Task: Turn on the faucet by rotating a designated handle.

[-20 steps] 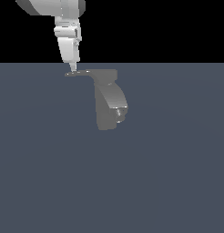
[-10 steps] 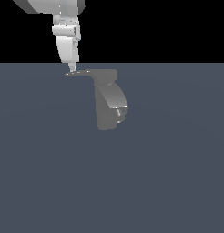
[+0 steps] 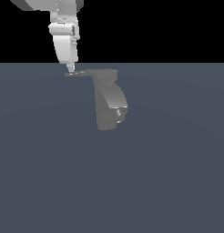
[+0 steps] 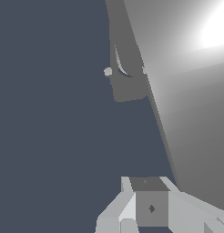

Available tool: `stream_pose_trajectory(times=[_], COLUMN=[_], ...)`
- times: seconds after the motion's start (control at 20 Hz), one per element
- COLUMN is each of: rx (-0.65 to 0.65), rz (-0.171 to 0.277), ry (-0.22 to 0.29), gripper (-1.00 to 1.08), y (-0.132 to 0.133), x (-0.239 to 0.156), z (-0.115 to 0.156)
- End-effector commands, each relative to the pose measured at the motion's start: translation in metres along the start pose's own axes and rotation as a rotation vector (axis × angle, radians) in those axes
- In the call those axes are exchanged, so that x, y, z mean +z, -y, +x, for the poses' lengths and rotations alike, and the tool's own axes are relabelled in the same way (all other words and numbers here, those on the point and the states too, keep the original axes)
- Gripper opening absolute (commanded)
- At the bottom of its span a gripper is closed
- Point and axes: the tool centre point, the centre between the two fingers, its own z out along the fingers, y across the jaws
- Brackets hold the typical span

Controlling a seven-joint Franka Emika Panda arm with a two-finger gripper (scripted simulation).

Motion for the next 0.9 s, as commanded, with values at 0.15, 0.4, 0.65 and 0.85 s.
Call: stream_pose_trajectory(times=[0.15, 0.4, 0.65, 0.85], rx=[0.001, 0.001, 0.001, 0.001], rz=[-0.004, -0.004, -0.004, -0.004], ry=[-0.001, -0.001, -0.001, -0.001], gripper=[-1.00, -1.00, -1.00, -1.00], y=[-0.015, -0.028, -0.042, -0.053], x=[0.000, 0.000, 0.000, 0.000], z=[0.000, -0.001, -0.001, -0.002])
